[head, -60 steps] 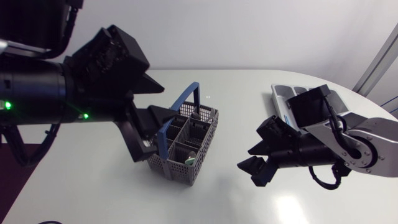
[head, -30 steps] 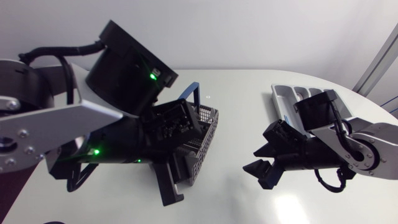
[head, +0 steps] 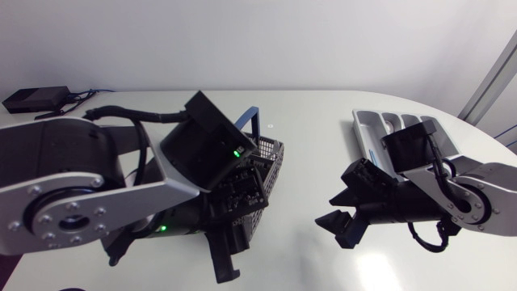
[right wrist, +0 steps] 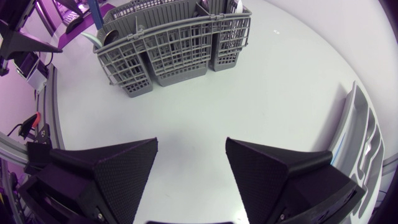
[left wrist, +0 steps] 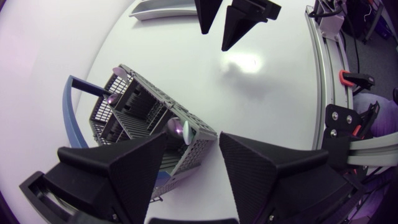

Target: Unload the cutlery basket into the drawer organizer.

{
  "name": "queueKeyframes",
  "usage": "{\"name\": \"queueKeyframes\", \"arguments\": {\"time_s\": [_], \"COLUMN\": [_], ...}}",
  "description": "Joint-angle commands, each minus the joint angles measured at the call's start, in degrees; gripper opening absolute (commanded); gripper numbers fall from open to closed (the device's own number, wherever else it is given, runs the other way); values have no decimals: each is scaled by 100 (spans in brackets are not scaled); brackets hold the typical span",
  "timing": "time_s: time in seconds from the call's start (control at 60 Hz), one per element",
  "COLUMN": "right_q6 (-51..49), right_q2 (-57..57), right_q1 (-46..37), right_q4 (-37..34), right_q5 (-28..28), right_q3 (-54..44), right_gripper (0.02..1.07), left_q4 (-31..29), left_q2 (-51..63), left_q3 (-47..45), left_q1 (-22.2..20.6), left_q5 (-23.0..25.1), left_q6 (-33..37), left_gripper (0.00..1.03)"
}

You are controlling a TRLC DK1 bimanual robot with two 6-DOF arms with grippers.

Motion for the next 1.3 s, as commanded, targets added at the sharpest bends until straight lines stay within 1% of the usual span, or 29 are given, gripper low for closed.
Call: {"name": "queueKeyframes", "arguments": {"time_s": [0.0,0.067,0.1,0.15,0.183,0.267,0.283,0.383,0.5,0.55,0.567,0.633,0.667,0.75,0.783,0.8,0.817,0.933,1.283], "right_q6": [-96,-87,-96,-105,-105,-113,-113,-113,-122,-122,-122,-122,-122,-122,-122,-122,-122,-122,-96], "right_q2": [81,81,81,81,81,81,81,81,72,72,72,72,72,63,63,63,63,63,90], "right_q1": [34,34,43,43,43,34,43,43,43,34,43,43,43,43,43,43,43,43,60], "right_q4": [42,68,77,103,112,121,121,112,121,139,147,147,147,156,156,156,165,165,191], "right_q5": [-18,-18,-18,-18,-18,-18,-18,-18,-18,-18,-18,-18,-18,-18,-18,-18,-18,-18,-18], "right_q3": [-131,-149,-157,-184,-193,-210,-210,-219,-254,-263,-272,-280,-280,-272,-280,-280,-280,-280,-280], "right_gripper": [82,82,82,82,82,82,82,82,82,82,82,82,82,82,82,82,82,82,82], "left_q4": [117,152,196,222,266,389,407,504,679,714,758,811,864,908,925,934,952,1057,1101], "left_q2": [151,195,248,283,344,380,406,450,450,441,441,441,441,423,423,423,415,371,46], "left_q3": [-137,-137,-146,-164,-199,-278,-287,-339,-427,-454,-489,-533,-550,-568,-577,-586,-594,-647,-586], "left_q1": [-67,-84,-102,-119,-146,-198,-216,-234,-251,-260,-260,-260,-269,-269,-269,-269,-269,-260,-190], "left_q5": [-148,-201,-254,-333,-403,-482,-508,-631,-755,-763,-781,-798,-816,-825,-825,-825,-825,-825,-834], "left_q6": [133,142,142,150,150,150,159,186,247,247,256,265,282,282,291,291,309,379,616], "left_gripper": [58,58,55,55,51,49,46,41,33,31,29,28,24,20,20,18,15,4,4]}}
